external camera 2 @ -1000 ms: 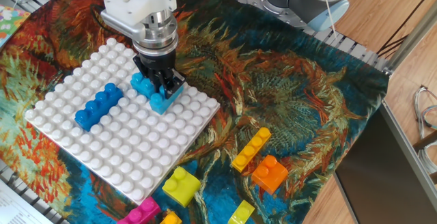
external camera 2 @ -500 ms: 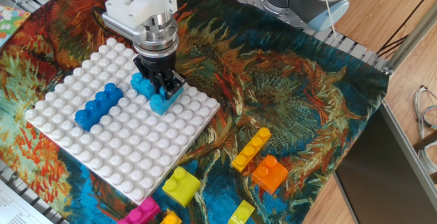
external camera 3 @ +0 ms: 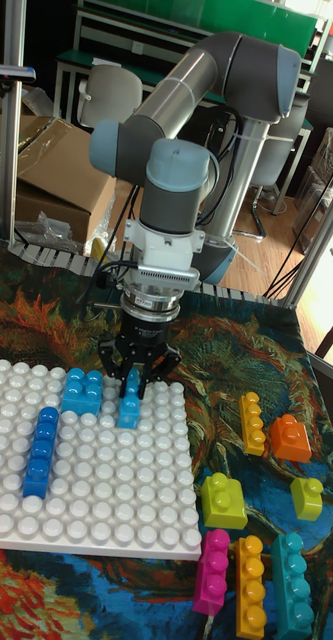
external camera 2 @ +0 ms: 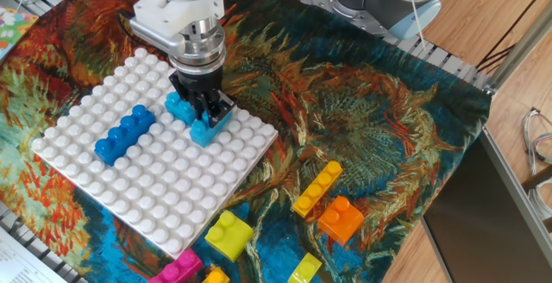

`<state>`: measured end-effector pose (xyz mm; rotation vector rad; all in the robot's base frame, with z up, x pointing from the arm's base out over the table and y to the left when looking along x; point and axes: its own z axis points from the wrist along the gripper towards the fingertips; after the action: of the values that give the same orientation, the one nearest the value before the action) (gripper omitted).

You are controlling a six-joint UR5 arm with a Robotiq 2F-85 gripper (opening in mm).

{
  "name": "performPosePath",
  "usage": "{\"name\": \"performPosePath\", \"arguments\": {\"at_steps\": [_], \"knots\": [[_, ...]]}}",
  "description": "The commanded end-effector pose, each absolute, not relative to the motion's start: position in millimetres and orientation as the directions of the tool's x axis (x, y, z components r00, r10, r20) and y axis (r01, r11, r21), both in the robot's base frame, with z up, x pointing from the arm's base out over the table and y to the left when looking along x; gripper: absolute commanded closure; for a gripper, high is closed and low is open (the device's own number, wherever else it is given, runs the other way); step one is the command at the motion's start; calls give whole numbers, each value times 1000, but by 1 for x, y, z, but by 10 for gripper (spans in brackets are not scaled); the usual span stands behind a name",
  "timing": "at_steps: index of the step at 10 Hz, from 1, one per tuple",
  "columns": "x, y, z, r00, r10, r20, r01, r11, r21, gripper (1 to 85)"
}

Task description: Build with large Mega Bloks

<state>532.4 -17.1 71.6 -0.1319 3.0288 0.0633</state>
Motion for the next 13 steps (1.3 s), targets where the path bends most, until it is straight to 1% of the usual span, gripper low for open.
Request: {"name": "performPosePath", "arguments": {"at_steps": [1, 13], "knots": [[533, -15, 72, -990, -79, -115, -85, 995, 49, 843], [535, -19, 62, -989, -88, -116, -93, 995, 39, 843]]}}
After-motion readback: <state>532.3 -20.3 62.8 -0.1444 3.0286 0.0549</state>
